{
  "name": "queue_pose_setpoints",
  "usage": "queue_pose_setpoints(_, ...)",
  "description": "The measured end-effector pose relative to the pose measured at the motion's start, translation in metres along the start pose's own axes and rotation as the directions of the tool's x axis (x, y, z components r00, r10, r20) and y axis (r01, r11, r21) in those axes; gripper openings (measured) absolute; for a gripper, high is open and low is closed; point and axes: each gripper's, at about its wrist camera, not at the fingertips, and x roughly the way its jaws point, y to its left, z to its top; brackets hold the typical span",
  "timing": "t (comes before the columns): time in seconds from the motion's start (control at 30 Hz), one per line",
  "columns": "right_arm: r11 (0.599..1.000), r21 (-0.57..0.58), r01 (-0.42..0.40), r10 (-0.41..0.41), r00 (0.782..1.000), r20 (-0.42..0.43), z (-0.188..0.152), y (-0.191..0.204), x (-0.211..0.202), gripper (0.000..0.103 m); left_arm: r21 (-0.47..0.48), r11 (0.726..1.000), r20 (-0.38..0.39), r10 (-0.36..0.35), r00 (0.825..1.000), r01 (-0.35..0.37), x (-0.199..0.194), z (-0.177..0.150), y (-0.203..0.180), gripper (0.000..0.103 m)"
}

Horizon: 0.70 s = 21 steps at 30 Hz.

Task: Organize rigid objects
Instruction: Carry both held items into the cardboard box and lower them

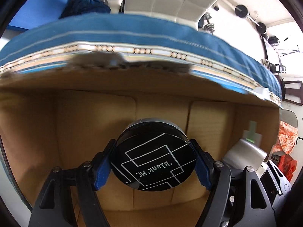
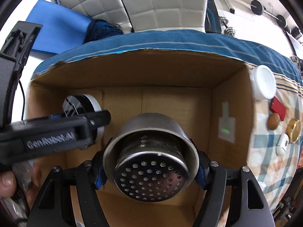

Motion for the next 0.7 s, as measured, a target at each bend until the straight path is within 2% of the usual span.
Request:
queue_pose_setpoints(0.13,0.999,0.015,0.033,-0.033,0.999,-0.021,0.01,-0.002,0.022,0.073,-0.014,1.0,-0.035,-0.007,0.999,0.006,0.021,0.007,0.003,0.074)
queue_pose_setpoints(0.23,0.997,0.007,0.077,-0.077,0.997,-0.027,0.015,-0.001,0.036,0.073,-0.005,1.0,-0.024,0.0,1.0,0.0,0.021,0.009,0.001,0.073)
queue_pose_setpoints(0.3,0.997,0.016,0.08,-0.08,0.996,-0.043,0.015,-0.001,0.043,0.073,-0.013,1.0,-0.033,-0.017,0.999,0.017,0.02,0.01,0.001,0.075)
queue_pose_setpoints(0.5,0.996,0.042,0.079,-0.075,0.993,-0.094,0.019,-0.008,0.056,0.074,-0.021,1.0,-0.064,0.003,0.998,-0.004,0.021,0.007,0.002,0.075)
queue_pose_setpoints(0.7,0.997,0.04,0.067,-0.063,0.994,-0.087,0.022,-0.006,0.054,0.077,-0.06,0.998,-0.084,0.007,0.996,-0.012,0.019,0.002,0.007,0.077)
